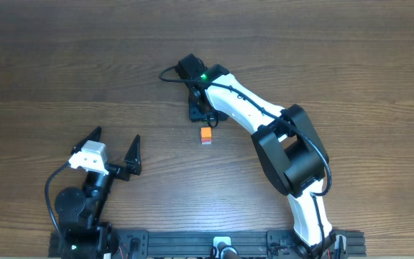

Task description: Stack Cubes

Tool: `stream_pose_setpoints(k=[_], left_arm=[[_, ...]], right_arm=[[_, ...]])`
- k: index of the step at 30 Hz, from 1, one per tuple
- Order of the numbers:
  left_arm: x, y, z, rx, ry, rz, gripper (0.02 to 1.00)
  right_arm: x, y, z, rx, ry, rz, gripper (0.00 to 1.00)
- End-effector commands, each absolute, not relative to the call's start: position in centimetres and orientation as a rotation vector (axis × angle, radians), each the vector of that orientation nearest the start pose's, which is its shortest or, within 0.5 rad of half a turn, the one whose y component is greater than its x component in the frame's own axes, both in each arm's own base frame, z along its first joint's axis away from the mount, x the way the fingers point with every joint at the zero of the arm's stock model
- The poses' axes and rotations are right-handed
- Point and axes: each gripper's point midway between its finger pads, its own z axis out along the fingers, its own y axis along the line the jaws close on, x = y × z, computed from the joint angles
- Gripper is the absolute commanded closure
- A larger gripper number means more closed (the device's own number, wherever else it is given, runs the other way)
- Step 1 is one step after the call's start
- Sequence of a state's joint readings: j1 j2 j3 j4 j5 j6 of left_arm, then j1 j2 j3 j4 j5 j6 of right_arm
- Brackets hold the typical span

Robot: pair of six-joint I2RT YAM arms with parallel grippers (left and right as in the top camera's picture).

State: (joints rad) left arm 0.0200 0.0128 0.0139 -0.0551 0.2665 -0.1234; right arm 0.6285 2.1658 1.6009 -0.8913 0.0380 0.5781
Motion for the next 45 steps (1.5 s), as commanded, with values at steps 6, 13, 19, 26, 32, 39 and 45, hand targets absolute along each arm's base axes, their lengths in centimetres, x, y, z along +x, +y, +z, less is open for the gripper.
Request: stream_pose_setpoints(k=[6, 13, 19, 26, 32, 39, 45], left_arm=[[24.1, -4.2, 16.3, 0.105, 1.624, -0.294, 0.018], [24.1, -4.2, 16.3, 0.105, 1.624, -0.294, 0.018], [24.1, -4.2, 16.3, 0.105, 1.624, -0.294, 0.018], [24.1, -4.2, 16.3, 0.105, 1.624, -0.294, 0.018], [24.1, -4.2, 16.3, 0.105, 1.624, -0.294, 0.018], [24.1, -4.2, 16.3, 0.105, 1.624, -0.294, 0.020], [24.1, -4.2, 16.3, 0.105, 1.624, -0.294, 0.018]], right_arm=[[36.0, 25.5, 0.8, -0.079, 3.008, 0.042, 0.678], [35.9, 25.6, 0.8, -0.079, 3.011, 0.049, 0.720], [35.9, 25.7, 0.8, -0.081, 3.014, 0.055, 0.781], [35.9, 25.7, 0.8, -0.079, 3.013, 0.056, 0.836], [36.0, 25.7, 1.3, -0.075, 3.010, 0.058, 0.879], [37.1, 25.9, 4.6, -0.072, 2.979, 0.039, 0.932], [38.2, 26.2, 8.4, -0.084, 2.943, 0.036, 0.969]])
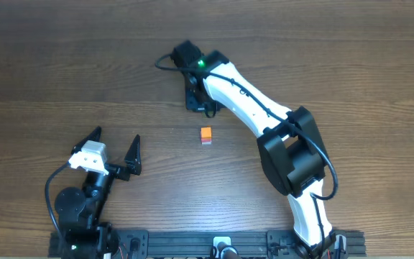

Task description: Stack Cubes

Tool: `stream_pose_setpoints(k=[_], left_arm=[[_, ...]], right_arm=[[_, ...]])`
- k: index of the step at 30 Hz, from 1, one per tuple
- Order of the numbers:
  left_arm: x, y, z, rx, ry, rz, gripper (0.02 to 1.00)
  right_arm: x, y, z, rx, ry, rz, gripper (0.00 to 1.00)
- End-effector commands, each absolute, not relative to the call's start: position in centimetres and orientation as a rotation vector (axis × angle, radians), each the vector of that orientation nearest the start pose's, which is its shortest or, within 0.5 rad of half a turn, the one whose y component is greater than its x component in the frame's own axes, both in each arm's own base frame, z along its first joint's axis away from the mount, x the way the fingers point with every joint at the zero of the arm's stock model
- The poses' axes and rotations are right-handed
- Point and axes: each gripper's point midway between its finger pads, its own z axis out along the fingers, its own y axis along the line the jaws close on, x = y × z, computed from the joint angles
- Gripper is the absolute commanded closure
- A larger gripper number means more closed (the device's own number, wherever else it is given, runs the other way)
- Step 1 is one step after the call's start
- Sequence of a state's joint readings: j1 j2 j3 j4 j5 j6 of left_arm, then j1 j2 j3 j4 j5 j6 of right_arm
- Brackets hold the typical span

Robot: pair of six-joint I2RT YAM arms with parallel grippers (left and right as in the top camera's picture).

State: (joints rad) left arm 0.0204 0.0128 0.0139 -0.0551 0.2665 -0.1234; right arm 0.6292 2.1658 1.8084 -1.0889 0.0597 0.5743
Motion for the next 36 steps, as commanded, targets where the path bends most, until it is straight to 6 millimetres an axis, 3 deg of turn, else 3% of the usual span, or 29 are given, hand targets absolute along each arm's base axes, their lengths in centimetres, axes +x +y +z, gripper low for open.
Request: stream_pose_setpoints(k=[1, 5, 11, 17, 29, 36], left_arm=[[24.1, -4.2, 16.3, 0.105, 1.624, -0.294, 0.020], [24.1, -4.2, 16.3, 0.105, 1.624, -0.294, 0.020], [24.1, -4.2, 16.3, 0.105, 1.624, -0.294, 0.020], [24.1, -4.2, 16.3, 0.105, 1.624, -0.294, 0.020], [24.1, -4.2, 16.3, 0.105, 1.624, -0.294, 0.018], [24.1, -4.2, 16.3, 0.105, 1.624, -0.294, 0.018]], right_arm=[[38.2, 26.2, 9.0, -0.083, 2.939, 0.033, 0.976], [37.6, 26.0, 11.1, -0.097, 2.942, 0.010, 0.989], [34.8, 24.9, 13.8, -0.080, 2.975, -0.031, 0.989], [31.8, 25.2, 15.3, -0.114, 2.999, -0.067, 0.989], [28.4, 24.2, 14.6, -0.104, 2.997, -0.045, 0.991], [28.1, 24.7, 13.2, -0.111, 3.011, -0.001, 0.989]])
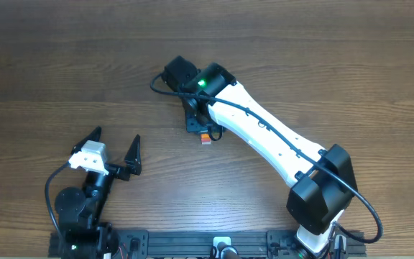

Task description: Stack Cubes

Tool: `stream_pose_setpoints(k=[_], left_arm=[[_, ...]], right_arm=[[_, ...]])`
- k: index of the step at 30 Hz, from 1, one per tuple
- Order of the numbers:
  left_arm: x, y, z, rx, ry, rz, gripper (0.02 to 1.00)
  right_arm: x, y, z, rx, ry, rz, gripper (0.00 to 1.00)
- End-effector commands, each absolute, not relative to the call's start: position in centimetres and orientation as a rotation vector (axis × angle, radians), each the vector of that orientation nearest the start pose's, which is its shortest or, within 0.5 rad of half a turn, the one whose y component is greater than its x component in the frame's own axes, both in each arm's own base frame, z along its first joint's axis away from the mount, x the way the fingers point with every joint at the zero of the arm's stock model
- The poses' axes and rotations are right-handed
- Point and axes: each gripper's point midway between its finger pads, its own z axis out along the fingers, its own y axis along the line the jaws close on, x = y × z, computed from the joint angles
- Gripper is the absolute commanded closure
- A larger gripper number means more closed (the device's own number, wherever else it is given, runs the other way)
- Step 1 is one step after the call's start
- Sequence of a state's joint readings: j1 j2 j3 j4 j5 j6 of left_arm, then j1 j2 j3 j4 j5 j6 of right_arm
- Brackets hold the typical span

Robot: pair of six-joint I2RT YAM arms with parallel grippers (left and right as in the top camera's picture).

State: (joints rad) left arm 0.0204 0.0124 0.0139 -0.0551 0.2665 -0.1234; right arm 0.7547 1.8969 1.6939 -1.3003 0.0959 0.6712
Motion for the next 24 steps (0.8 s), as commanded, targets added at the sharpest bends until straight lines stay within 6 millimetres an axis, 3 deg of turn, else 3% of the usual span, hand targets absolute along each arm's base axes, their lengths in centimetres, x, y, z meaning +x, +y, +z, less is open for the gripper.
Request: stream_pose_setpoints(k=[1, 24], left_arm=[[24.1, -4.2, 16.3, 0.105, 1.624, -0.294, 0.018], [24.1, -4.2, 16.3, 0.105, 1.624, -0.294, 0.018]], right_arm=[[28.0, 25.0, 13.2, -0.109, 3.011, 0.015, 0.991], [28.2, 25.4, 8.5, -0.045, 3.080, 0.007, 0.991]])
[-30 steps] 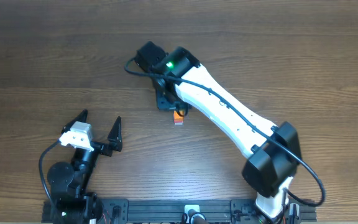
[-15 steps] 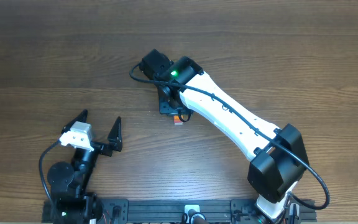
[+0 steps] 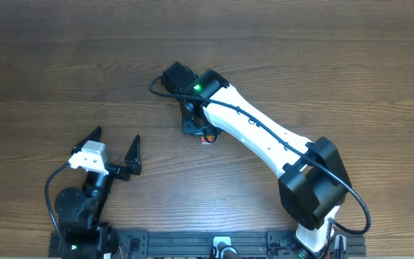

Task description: Stack Cubes

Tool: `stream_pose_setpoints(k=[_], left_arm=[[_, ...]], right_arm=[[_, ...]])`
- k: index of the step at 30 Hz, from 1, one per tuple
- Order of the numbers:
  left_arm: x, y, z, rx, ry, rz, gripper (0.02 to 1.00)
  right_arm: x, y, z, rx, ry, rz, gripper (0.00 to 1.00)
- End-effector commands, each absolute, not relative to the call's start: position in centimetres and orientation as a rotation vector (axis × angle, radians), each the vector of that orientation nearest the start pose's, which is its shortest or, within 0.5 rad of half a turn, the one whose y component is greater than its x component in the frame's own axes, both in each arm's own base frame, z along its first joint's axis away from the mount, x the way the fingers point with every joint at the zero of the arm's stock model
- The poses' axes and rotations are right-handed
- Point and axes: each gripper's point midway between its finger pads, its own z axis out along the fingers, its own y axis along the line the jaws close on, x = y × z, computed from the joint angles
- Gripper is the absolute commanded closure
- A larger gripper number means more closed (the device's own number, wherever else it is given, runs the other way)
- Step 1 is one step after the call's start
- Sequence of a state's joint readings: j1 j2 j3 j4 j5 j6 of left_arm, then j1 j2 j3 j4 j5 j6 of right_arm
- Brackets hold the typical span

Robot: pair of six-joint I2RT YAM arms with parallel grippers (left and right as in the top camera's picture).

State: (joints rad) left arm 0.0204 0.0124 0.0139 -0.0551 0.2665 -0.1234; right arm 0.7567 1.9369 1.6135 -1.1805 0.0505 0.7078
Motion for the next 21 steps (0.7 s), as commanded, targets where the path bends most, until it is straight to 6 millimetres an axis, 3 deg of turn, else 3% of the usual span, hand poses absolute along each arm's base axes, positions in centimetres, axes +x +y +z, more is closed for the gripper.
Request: stream_pose_setpoints(k=[1, 21], left_arm=[[24.09, -4.16, 16.30, 0.105, 1.624, -0.294, 0.020], [24.09, -4.16, 16.30, 0.105, 1.624, -0.294, 0.018]], right_arm=[[28.14, 25.41, 8.52, -0.045, 3.080, 0.006, 0.989], [28.76, 25.18, 7.87, -0.024, 3.068, 0.012, 0.991]])
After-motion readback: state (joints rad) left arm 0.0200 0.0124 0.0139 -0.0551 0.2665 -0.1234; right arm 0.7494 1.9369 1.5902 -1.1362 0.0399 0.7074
